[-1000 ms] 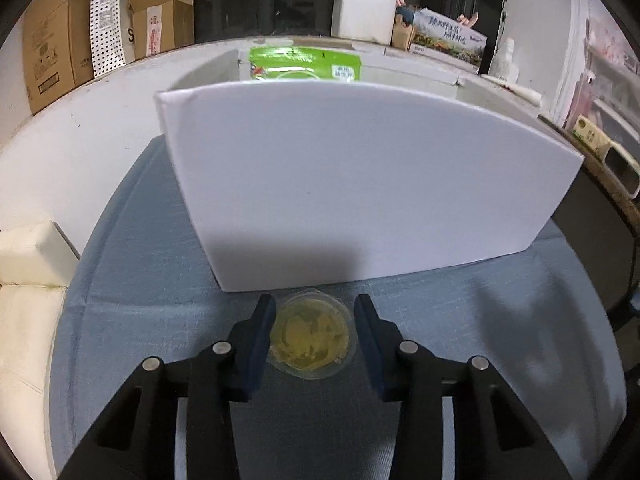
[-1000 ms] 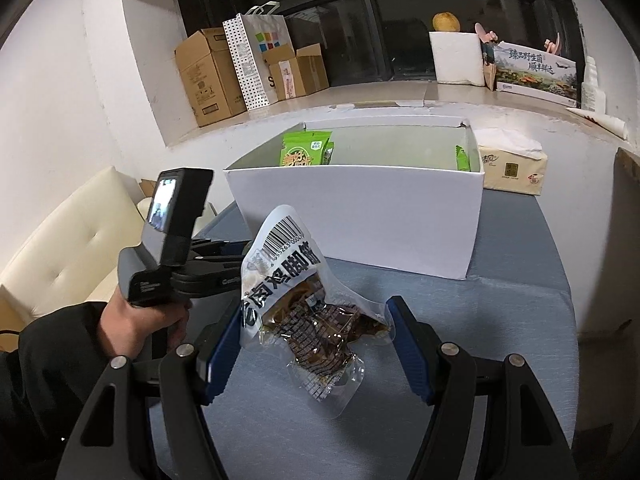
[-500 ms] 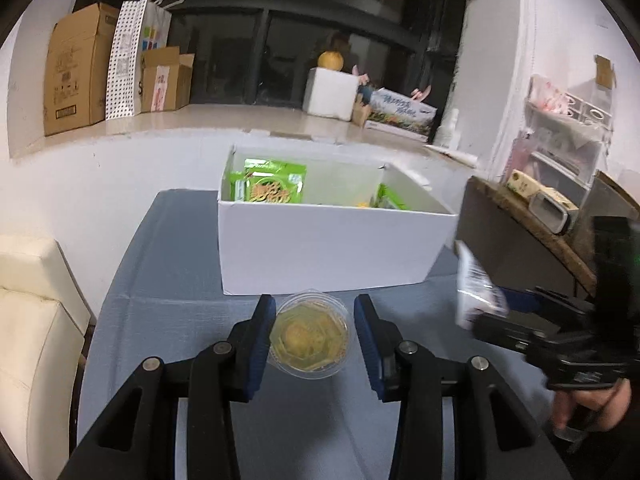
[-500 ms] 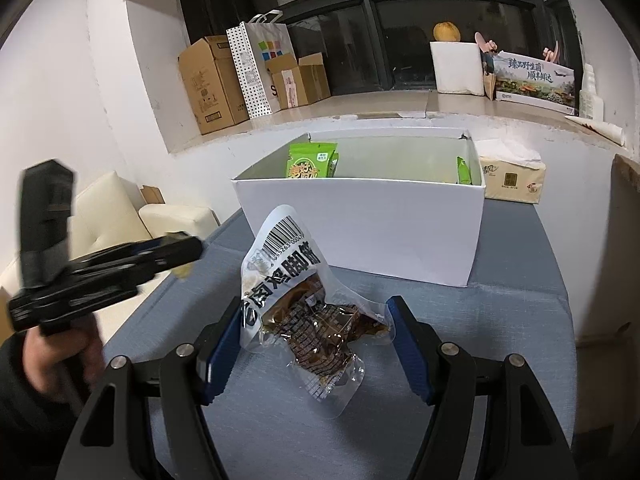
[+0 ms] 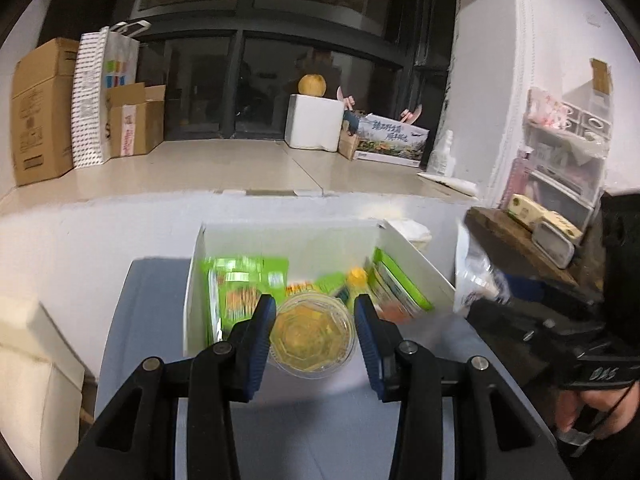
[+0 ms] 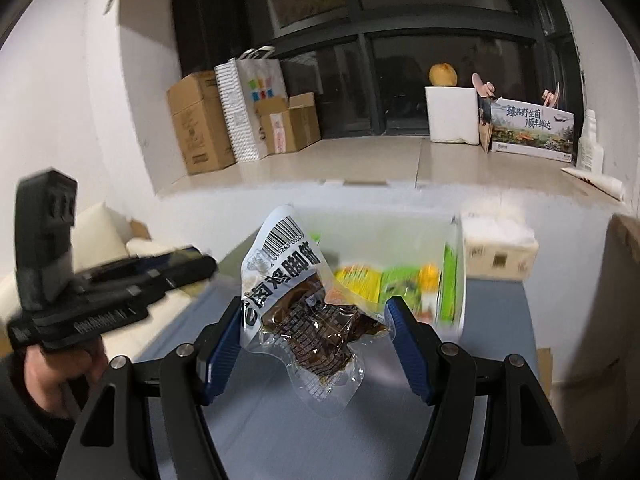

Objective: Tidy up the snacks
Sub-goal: 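Drop the jelly cup into the box with the left gripper while the right drops the meat bag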

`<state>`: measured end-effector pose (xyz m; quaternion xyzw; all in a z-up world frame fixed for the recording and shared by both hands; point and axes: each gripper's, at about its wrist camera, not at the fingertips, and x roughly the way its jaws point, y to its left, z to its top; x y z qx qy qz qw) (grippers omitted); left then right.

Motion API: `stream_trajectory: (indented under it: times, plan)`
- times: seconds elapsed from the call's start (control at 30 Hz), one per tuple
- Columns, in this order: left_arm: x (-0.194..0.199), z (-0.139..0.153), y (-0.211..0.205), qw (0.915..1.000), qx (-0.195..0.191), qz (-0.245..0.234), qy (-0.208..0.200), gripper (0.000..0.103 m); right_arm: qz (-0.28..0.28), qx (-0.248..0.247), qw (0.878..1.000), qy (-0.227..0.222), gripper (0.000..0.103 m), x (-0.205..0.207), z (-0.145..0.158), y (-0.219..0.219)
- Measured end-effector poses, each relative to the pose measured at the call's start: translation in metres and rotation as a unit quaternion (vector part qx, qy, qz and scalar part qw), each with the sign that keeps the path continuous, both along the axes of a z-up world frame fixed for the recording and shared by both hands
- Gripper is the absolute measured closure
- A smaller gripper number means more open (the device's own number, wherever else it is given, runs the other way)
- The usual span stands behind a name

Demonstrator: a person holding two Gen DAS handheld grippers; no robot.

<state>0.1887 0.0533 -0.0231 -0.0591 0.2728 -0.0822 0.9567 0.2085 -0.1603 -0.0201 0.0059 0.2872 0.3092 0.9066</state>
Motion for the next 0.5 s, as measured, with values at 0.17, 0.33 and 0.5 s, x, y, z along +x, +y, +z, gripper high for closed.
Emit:
stream_trajectory:
  times: [0.17, 0.33, 0.5]
  plan:
    - [0.062, -0.015, -0.001, 0.9992, 0.016, 0.009, 0.036, 0.057, -0.022, 0.002, 0.999, 0.030, 0.029, 0.069, 0.001, 0.010]
    - [0.083, -0.034, 0.004, 0.9970, 0.022, 0.036, 0.065, 0.000, -0.052, 0.013, 0.996, 0.073, 0.009, 0.098, -0.014, 0.003]
    - [0.073, -0.041, 0.007, 0.9969, 0.031, 0.037, 0.062, 0.000, -0.080, 0.028, 0.992, 0.089, 0.000, 0.098, -0.025, -0.014]
